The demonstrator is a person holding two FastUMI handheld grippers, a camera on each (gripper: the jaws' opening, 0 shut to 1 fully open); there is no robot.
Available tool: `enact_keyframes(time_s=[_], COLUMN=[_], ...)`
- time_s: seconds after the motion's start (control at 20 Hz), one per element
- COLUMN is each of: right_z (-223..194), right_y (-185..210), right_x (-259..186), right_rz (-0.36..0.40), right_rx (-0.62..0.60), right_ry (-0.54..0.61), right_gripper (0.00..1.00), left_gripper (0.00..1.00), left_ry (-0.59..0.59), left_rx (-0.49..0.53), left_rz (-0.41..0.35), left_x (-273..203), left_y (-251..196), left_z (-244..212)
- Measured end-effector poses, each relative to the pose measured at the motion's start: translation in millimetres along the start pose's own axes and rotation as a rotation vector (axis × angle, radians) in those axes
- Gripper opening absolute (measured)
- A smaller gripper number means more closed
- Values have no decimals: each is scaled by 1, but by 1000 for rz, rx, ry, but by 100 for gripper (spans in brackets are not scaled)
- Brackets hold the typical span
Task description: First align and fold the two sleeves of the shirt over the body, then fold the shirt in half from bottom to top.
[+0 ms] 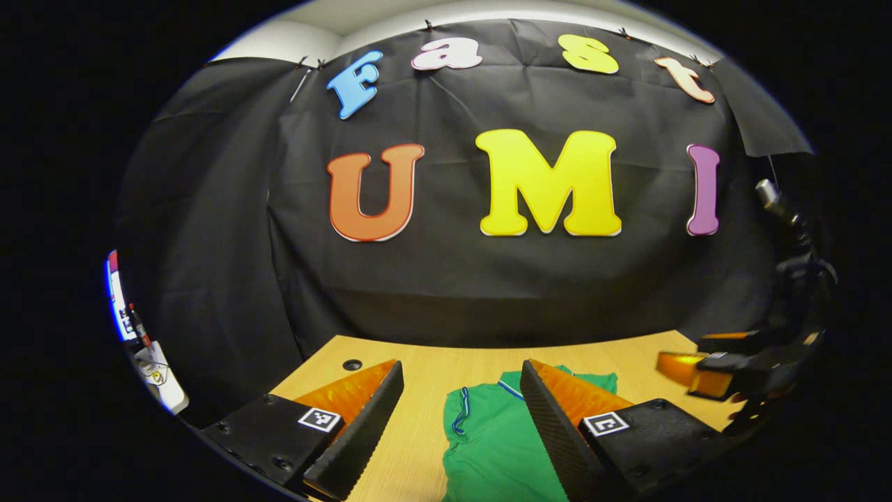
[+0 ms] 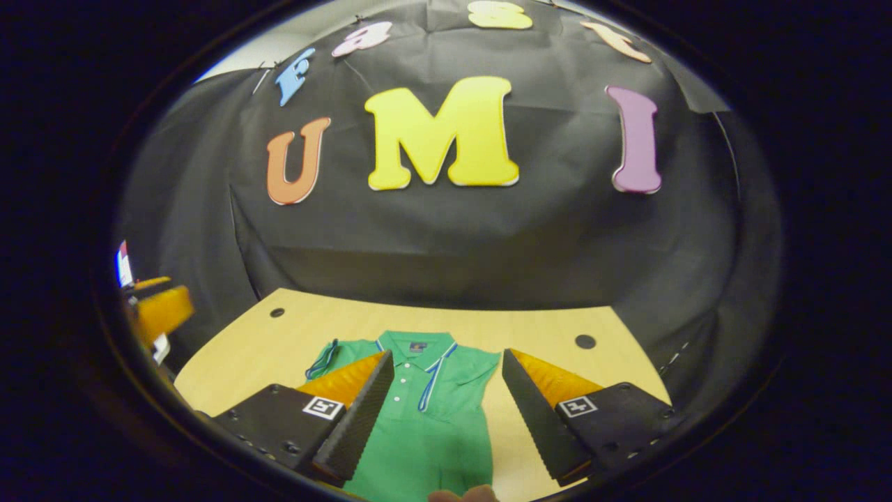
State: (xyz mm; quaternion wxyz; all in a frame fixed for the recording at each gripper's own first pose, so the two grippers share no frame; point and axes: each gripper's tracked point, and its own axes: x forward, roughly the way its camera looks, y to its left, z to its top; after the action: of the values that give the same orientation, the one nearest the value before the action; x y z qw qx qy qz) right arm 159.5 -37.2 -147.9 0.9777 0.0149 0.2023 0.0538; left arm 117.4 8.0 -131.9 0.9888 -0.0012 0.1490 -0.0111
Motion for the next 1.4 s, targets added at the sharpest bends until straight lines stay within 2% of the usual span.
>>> enact_keyframes(time_s=[0.2,0.5,0.8,1.05,1.15,1.2,1.3,1.4], right_z=[5,-2,-12,-23,-24,-24,-26,-28], right_y=[-5,-24,-35,-31,-30,-28,-25,-25], right_x=[-62,-111,-138,-146,-144,-144,-144,-144], right_rz=[-85,-217,-309,-324,-324,-322,-320,-318], right_rx=[-18,-44,-56,-47,-56,-58,-57,-50], right_ry=[-39,-34,8,41,43,43,48,56], right_gripper=[96,96,95,97,97,97,95,95], left_gripper=[100,100,100,100,82,65,46,36], left_ry=[124,213,299,334,340,348,365,360], left_rx=[24,53,103,114,108,103,101,94], left_rz=[-68,-87,-91,-121,-125,-129,-133,-133], left_x=[57,122,172,185,187,188,187,188], left_y=[3,13,22,22,22,21,22,23], left_z=[-69,-132,-189,-210,-214,-217,-222,-221])
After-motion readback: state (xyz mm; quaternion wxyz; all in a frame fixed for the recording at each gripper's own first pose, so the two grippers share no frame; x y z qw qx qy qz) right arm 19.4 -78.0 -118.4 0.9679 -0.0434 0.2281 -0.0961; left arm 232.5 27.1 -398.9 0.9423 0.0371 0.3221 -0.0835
